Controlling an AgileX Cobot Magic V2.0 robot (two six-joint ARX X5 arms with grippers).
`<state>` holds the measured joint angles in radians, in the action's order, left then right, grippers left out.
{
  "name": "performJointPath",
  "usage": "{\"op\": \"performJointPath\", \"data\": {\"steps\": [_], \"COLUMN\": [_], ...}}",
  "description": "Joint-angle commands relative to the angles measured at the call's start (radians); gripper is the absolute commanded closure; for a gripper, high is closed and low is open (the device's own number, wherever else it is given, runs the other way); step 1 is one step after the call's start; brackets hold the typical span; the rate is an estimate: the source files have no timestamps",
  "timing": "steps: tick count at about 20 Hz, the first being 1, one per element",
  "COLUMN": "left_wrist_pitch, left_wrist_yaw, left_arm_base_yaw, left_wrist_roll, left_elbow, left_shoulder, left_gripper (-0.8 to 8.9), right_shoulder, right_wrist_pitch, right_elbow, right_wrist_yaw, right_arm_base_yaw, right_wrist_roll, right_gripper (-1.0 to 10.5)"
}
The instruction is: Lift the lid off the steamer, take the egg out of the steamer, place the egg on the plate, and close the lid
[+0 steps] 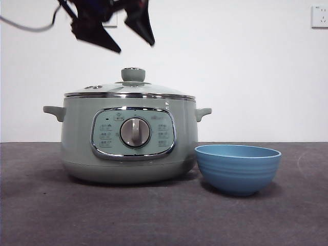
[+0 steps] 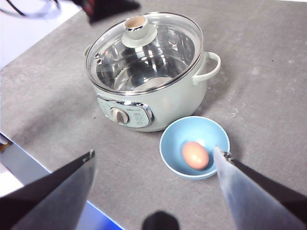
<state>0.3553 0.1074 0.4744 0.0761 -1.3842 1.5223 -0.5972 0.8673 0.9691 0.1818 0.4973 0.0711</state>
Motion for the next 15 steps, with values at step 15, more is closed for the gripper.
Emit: {"op": "performJointPath", "data": {"steps": [15], "left_wrist_pitch": [1.005], "left_wrist_yaw": [0.112], "left_arm_base_yaw": [0.004], "left_wrist_roll": [-0.02], "left_elbow": [-0.363], "left_shoulder": [-0.388], "left_gripper": [3.16], "right_shoulder": [-0.02], "right_wrist_pitch": [0.064], "right_elbow": [-0.002], "right_wrist_yaw": [0.11], "right_arm_base_yaw": [0.003], "right_wrist_roll": [-0.047], "right_gripper": [5.4]}}
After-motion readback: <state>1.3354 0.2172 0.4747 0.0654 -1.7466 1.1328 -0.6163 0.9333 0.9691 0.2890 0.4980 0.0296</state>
